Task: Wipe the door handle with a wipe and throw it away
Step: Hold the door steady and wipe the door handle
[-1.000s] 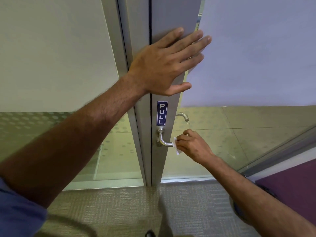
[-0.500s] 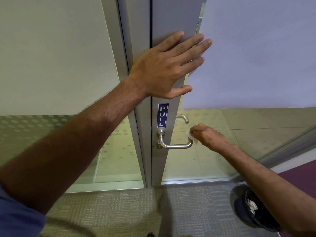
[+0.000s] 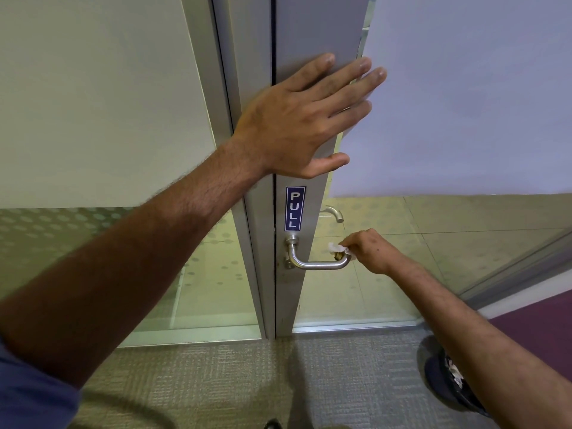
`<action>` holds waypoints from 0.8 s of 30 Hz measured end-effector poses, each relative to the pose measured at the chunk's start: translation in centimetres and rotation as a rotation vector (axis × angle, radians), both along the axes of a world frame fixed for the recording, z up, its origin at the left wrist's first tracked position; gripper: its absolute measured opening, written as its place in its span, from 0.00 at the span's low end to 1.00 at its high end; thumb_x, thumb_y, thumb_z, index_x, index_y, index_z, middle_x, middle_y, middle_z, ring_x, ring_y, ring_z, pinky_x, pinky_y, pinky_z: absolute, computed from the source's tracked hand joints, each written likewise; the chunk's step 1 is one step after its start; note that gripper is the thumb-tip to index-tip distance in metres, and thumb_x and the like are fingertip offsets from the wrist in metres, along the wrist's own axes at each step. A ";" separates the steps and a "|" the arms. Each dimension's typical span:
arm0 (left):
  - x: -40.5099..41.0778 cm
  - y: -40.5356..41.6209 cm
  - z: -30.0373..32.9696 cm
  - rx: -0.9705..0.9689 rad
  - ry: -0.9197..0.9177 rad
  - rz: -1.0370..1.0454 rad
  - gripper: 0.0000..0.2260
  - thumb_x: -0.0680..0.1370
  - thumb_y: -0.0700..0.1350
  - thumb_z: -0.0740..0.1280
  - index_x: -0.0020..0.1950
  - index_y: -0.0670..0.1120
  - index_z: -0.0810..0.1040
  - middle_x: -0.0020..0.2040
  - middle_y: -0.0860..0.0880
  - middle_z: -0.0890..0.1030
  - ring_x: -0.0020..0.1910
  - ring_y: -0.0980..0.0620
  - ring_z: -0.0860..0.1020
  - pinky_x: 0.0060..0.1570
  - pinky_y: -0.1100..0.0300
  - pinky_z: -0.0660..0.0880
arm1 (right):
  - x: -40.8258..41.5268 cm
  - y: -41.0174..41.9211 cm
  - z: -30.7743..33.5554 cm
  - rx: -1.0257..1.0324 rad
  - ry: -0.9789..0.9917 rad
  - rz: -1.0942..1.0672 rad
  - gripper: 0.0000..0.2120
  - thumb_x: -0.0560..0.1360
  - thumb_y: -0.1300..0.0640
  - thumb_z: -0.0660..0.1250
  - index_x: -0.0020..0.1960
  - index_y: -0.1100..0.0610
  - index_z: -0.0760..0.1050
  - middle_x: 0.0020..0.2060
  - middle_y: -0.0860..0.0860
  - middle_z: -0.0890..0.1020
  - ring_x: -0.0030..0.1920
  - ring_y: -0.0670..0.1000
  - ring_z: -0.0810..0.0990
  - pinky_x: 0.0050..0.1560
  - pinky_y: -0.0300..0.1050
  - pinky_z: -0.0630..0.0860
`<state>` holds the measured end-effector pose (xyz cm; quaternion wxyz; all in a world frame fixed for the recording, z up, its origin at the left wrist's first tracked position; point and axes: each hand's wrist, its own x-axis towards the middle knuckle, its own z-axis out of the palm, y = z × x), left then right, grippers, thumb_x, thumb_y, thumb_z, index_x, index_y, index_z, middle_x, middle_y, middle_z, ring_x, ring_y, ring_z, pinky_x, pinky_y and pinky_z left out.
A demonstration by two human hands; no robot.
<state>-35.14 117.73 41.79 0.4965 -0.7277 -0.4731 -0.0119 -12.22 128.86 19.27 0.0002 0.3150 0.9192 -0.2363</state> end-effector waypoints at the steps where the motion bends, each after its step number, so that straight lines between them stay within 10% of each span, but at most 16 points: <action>1: 0.0 0.0 0.0 -0.001 0.000 0.001 0.32 0.84 0.64 0.54 0.77 0.41 0.69 0.83 0.41 0.58 0.82 0.41 0.58 0.79 0.42 0.55 | 0.2 -0.1 -0.2 -0.044 0.035 -0.038 0.18 0.76 0.70 0.59 0.48 0.56 0.86 0.43 0.57 0.87 0.42 0.60 0.80 0.43 0.52 0.77; 16: 0.0 0.0 0.1 0.008 0.010 0.009 0.31 0.84 0.64 0.54 0.77 0.42 0.69 0.83 0.41 0.58 0.82 0.42 0.58 0.79 0.42 0.55 | 0.9 -5.4 -2.9 -0.836 0.421 -0.737 0.09 0.77 0.75 0.62 0.45 0.72 0.81 0.46 0.67 0.85 0.39 0.55 0.86 0.45 0.50 0.85; 20: 0.0 0.1 -0.1 0.027 0.015 -0.001 0.31 0.84 0.63 0.54 0.77 0.42 0.70 0.83 0.41 0.59 0.82 0.41 0.59 0.78 0.42 0.56 | 1.6 -5.3 -3.2 -0.391 0.541 -0.843 0.09 0.77 0.68 0.64 0.43 0.64 0.83 0.41 0.58 0.87 0.35 0.45 0.85 0.46 0.43 0.84; 22: 0.0 0.2 -0.1 0.030 0.016 -0.008 0.31 0.84 0.63 0.54 0.76 0.42 0.70 0.82 0.41 0.60 0.81 0.41 0.60 0.78 0.42 0.57 | 1.4 -4.5 -2.4 -0.124 0.544 -0.678 0.10 0.76 0.65 0.64 0.39 0.59 0.81 0.31 0.46 0.84 0.31 0.35 0.80 0.34 0.25 0.73; 24: -0.1 0.2 -0.1 0.031 0.013 -0.008 0.31 0.84 0.63 0.55 0.76 0.41 0.70 0.82 0.41 0.60 0.81 0.41 0.60 0.78 0.42 0.57 | 0.7 -3.5 -1.6 0.001 0.450 -0.483 0.14 0.75 0.66 0.64 0.34 0.53 0.75 0.24 0.40 0.78 0.31 0.37 0.77 0.30 0.27 0.68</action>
